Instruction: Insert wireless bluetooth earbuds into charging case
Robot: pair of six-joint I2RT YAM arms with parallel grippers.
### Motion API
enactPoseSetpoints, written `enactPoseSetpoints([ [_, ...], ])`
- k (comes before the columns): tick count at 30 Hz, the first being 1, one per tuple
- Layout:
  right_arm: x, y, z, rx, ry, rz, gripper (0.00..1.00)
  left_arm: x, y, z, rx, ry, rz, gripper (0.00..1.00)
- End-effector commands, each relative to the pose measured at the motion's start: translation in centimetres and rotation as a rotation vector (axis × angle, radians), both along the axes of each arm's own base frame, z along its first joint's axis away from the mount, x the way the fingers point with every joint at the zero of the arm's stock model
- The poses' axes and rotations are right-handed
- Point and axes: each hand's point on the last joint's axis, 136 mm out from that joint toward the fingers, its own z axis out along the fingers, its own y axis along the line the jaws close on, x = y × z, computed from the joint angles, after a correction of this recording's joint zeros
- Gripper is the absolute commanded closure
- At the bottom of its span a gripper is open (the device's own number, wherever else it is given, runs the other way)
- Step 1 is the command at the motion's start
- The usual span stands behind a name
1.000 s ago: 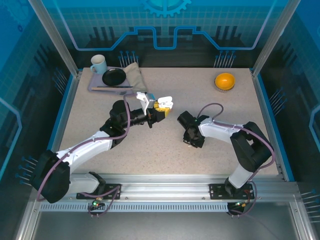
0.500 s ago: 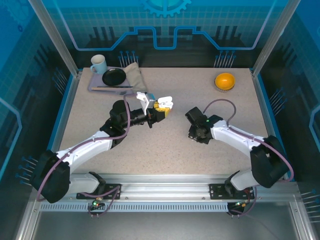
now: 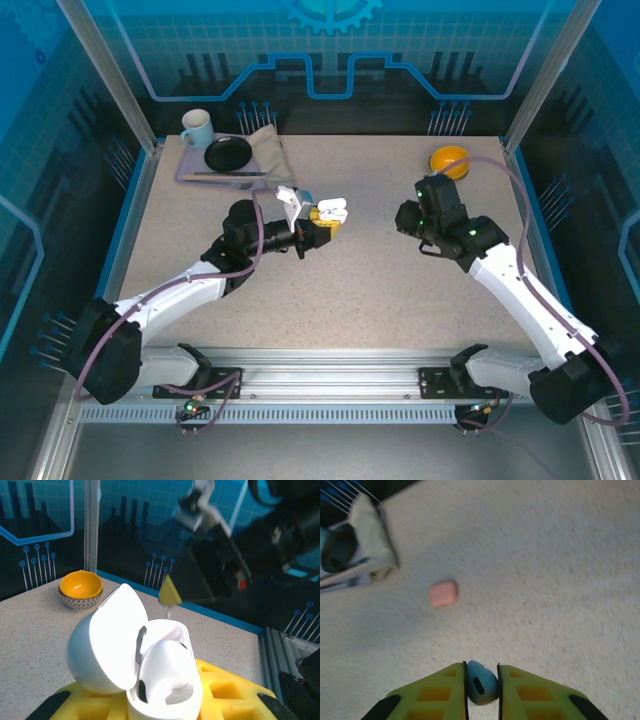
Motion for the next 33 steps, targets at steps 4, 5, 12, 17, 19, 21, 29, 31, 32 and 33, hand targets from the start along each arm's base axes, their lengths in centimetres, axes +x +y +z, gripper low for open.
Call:
enactPoseSetpoints([
  [4,1.4,2.0,7.5,0.020,-0.221,0.164,0.80,-0.1,-1.0,0.9,0.001,-0.028,-0.051,1.00],
  [5,1.5,2.4,8.4,0.029,-0.248,0.188,0.80,0.0,-1.1,0.9,0.001,-0.029,-0.053,1.00],
  [12,1.2,5.1,12.0,0.079,-0.352,0.344,0.81,1.0,-1.8,1.2,-0.006,-0.033,-0.060,1.00],
  [17,0.2,7.0,13.3,0.080,-0.400,0.471,0.81,1.4,-2.3,1.3,-0.001,-0.046,-0.070,1.00],
  [19,-0.3,7.5,13.4,0.073,-0.408,0.508,0.81,1.4,-2.4,1.3,0.004,-0.055,-0.079,1.00],
  [21,-0.7,8.1,13.4,0.071,-0.415,0.548,0.80,1.4,-2.6,1.4,0.008,-0.063,-0.090,1.00],
  [29,-1.5,10.2,11.9,0.038,-0.401,0.658,0.81,1.0,-2.8,1.9,0.032,-0.091,-0.135,1.00],
  [31,-1.6,10.4,11.5,0.027,-0.399,0.673,0.81,1.0,-2.7,2.0,0.035,-0.095,-0.141,1.00],
  [32,-1.6,10.5,11.3,0.024,-0.395,0.676,0.81,1.0,-2.6,2.1,0.037,-0.096,-0.143,1.00],
  [33,-1.7,10.6,11.2,0.022,-0.394,0.682,0.81,1.0,-2.6,2.1,0.039,-0.099,-0.145,1.00],
])
